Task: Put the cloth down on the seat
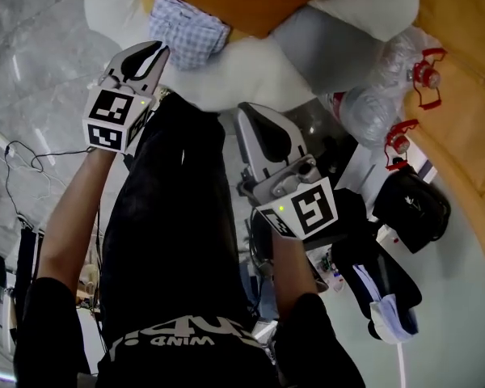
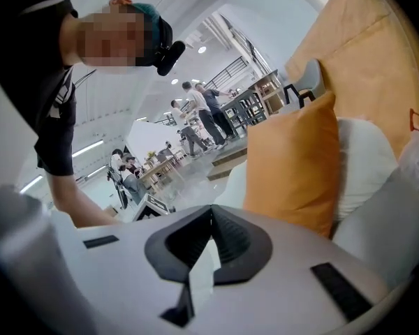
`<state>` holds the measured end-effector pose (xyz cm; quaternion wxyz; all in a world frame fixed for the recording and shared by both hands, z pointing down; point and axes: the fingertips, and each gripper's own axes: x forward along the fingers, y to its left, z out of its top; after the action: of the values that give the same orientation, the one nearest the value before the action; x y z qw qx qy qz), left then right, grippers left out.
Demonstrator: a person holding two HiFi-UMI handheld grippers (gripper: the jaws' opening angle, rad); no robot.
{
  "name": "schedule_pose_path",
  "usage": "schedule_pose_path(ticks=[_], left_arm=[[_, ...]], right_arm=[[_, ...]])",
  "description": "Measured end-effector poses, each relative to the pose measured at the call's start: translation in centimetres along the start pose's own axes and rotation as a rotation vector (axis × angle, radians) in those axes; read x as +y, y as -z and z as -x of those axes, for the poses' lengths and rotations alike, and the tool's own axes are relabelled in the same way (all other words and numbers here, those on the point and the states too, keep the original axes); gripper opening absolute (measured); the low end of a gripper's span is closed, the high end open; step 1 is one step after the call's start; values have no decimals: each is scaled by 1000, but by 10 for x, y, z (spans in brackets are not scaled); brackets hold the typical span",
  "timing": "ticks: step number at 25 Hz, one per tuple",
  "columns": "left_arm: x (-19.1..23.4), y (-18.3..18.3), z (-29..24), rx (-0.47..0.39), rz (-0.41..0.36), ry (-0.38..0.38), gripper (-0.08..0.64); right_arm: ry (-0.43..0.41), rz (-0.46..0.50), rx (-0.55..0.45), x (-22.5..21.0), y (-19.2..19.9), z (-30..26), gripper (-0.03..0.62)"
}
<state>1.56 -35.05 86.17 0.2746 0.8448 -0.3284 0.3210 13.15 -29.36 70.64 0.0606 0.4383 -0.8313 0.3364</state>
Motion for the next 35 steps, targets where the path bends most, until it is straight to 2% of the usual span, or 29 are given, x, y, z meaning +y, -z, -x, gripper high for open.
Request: schedule_pose_path(ticks=[1,4,7,12,18,26,32,35], left_arm=[[-6,-14,13,-21,-8,7,25],[-28,-59,58,-88,-47,37,9],[-51,-106,107,-149,-54,86,6],[-98,-171,197,-183,-78,172,6],[-130,-206,280,-234,-123,213,6],[-204,-263,363,-336,-253,391,6],[-243,-281,399,-441,-268,442,6],[-253,-281,407,-445,-282,452,6]], right_arm=[[-5,10,0,7,-8,3,20],[-22,45,-17,32,-40,13,19],[-36,81,-51,59,-79,25,18],[-87,131,-77,119,-133,54,19],[-120,197,-124,183,-191,100,19],[-163,286,-235,227,-252,158,18],[-239,378,-268,265,-265,181,19],[-269,406,-268,277,-265,185,18]])
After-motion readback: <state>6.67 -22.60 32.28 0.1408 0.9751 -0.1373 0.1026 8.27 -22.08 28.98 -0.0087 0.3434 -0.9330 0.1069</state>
